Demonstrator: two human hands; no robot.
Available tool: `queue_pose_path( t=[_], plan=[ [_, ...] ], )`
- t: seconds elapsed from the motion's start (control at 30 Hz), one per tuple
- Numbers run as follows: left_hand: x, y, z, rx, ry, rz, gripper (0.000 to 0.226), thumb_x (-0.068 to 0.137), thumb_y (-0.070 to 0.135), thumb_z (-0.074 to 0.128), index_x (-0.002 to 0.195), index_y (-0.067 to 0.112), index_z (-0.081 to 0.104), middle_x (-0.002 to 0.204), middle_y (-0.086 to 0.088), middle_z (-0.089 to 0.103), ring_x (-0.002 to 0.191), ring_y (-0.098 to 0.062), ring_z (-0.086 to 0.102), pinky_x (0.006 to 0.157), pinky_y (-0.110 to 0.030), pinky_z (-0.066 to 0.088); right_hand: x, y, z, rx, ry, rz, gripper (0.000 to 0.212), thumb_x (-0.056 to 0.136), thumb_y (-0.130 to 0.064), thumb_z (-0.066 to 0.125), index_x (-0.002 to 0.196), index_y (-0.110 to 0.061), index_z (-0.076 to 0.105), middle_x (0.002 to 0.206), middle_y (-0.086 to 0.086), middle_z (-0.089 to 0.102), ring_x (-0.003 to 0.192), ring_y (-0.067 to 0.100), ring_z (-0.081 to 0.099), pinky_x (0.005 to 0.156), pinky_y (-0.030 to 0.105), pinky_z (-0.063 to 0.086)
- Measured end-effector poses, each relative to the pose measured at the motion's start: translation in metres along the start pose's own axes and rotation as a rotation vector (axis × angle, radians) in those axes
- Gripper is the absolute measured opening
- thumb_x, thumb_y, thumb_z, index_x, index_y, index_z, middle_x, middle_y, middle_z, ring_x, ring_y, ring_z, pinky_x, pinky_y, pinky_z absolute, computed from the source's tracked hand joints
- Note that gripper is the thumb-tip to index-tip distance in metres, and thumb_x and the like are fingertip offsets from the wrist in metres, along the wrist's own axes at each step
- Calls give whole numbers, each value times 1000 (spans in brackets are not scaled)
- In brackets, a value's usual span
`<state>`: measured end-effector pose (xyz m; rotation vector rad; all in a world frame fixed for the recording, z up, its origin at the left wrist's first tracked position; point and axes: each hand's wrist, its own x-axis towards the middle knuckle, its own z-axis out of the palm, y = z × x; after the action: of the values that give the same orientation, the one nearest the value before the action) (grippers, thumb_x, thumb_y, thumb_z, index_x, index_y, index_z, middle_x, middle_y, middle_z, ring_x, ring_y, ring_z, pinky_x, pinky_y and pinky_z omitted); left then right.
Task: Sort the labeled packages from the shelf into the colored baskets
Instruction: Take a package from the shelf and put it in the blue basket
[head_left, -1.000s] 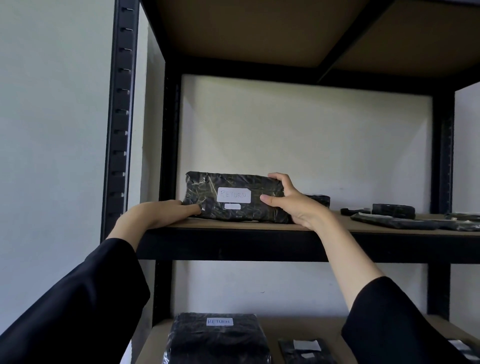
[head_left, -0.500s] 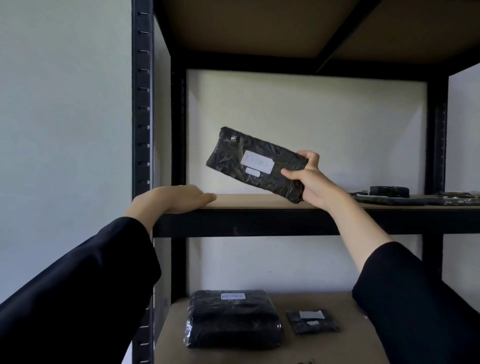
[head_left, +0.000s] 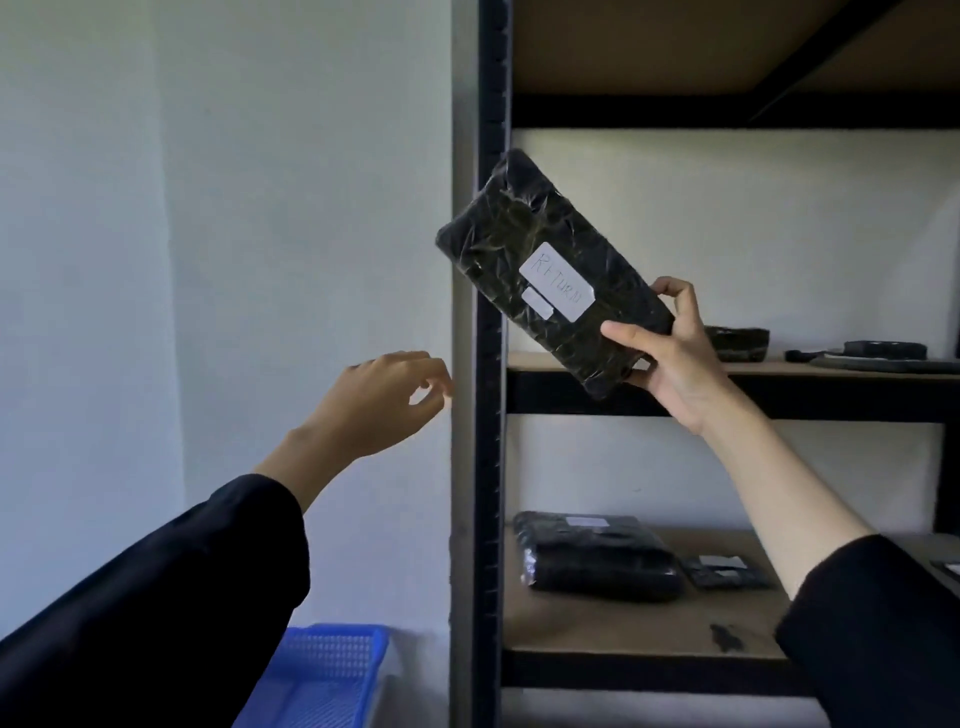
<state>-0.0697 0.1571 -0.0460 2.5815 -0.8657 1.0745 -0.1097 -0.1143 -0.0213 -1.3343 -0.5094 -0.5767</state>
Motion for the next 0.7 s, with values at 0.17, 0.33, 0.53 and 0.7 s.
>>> queue_pose_path(
  t=[0.17,0.33,0.53,0.7],
  plan=[
    [-69,-52,-16,35,-96,-136,18,91,26,45,98,29,62,102,14,62,80,-7,47,70,-26,32,-47,29,78,-25,-40,43,46,77,-1,70,95,-26,35,97,1,63,78,14,67,59,36,57],
    [-135,-96,-13,64,-157,-248,19,91,26,46,98,29,62,102,11,65,90,-13,59,70,-26,36,-89,83,153,-69,-26,143,45,74,-12,76,95,-22,37,111,11,58,95,27,66,61,36,58],
    [-198,-153,16,70,-219,-393,19,92,27,45,100,26,63,102,10,66,91,-15,62,71,-27,44,-113,178,218,-56,-11,380,47,74,-22,78,93,-18,36,106,11,59,87,20,65,59,27,56],
    [-241,-212,60,27,-307,-500,16,91,28,47,94,26,63,99,9,68,88,-14,64,77,-35,55,-126,270,235,-138,4,599,47,73,-31,78,88,-18,35,105,12,59,91,23,66,70,35,58]
  ],
)
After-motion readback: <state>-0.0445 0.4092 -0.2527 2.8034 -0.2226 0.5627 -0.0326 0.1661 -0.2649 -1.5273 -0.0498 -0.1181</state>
